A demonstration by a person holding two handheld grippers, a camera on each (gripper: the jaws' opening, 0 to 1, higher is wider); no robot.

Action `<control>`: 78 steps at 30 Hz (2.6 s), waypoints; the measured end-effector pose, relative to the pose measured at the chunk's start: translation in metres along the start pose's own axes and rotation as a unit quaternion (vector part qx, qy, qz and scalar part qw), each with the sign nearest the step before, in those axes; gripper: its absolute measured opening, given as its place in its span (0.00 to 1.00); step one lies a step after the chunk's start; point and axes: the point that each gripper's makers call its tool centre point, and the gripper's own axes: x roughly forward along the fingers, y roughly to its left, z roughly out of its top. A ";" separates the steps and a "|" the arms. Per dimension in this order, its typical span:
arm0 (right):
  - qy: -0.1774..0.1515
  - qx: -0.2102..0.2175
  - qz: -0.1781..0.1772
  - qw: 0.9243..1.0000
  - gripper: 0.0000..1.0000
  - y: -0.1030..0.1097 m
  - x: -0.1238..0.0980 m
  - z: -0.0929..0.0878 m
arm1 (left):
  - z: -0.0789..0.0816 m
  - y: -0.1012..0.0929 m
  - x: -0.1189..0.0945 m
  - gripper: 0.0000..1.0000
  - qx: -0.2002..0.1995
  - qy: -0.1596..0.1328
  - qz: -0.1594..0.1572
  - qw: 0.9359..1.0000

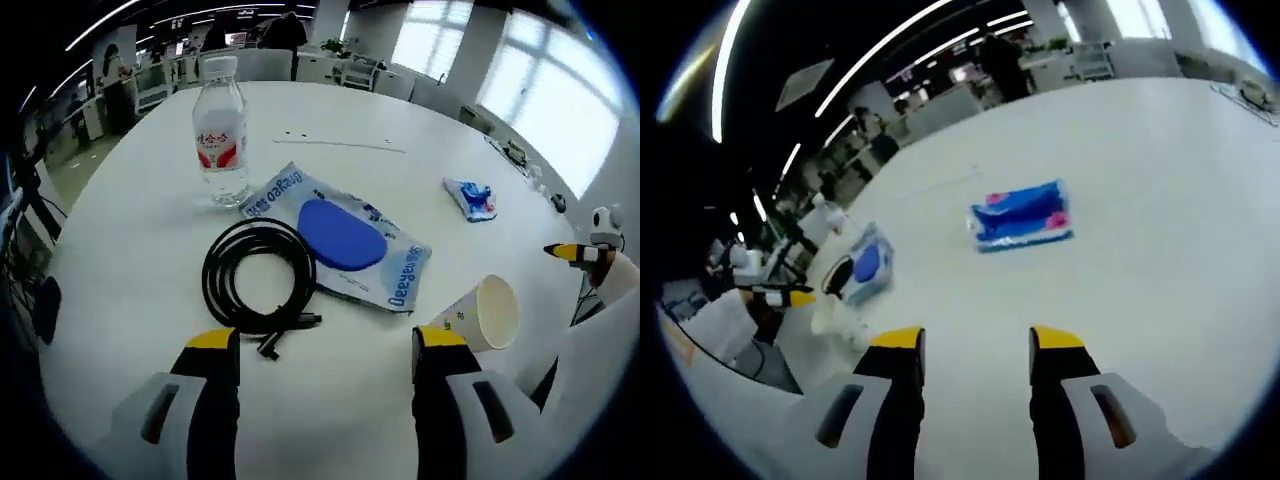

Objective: Arrange the tabletop items into an orderly group along one side of the table until the central work area is clear of visible clutter.

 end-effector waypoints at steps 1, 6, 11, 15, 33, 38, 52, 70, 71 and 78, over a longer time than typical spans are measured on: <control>-0.001 0.001 -0.001 1.000 0.39 0.000 -0.002 -0.001 | 0.002 0.001 0.004 0.70 0.002 0.003 -0.002 1.000; -0.010 0.016 -0.002 1.000 0.39 -0.001 -0.009 -0.004 | 0.006 0.006 0.016 0.69 0.030 0.020 -0.002 0.999; -0.014 0.021 -0.006 1.000 0.39 -0.002 -0.013 -0.007 | 0.003 0.010 0.025 0.66 0.064 0.044 -0.003 0.997; -0.016 0.024 -0.008 1.000 0.38 -0.003 -0.015 -0.008 | 0.005 0.012 0.034 0.63 0.084 0.049 -0.001 0.995; -0.037 0.093 -0.004 0.995 0.34 -0.007 -0.014 -0.008 | -0.007 0.030 0.050 0.12 0.051 0.040 0.052 0.997; -0.047 0.088 0.006 0.995 0.32 -0.001 -0.010 0.008 | 0.005 0.027 0.035 0.08 0.032 -0.005 0.057 0.998; -0.060 0.091 0.057 0.992 0.32 0.028 0.007 0.029 | 0.088 0.008 -0.070 0.04 -0.075 -0.193 0.022 0.978; -0.067 0.137 0.316 0.936 0.62 0.182 0.008 0.070 | 0.171 -0.216 -0.119 0.04 0.034 -0.275 -0.250 0.928; -0.066 0.151 0.331 0.929 0.65 0.187 0.007 0.071 | 0.170 -0.232 -0.120 0.04 0.031 -0.275 -0.281 0.919; -0.059 0.192 0.391 0.898 0.76 0.202 -0.006 0.066 | 0.165 -0.278 -0.132 0.05 0.003 -0.270 -0.382 0.884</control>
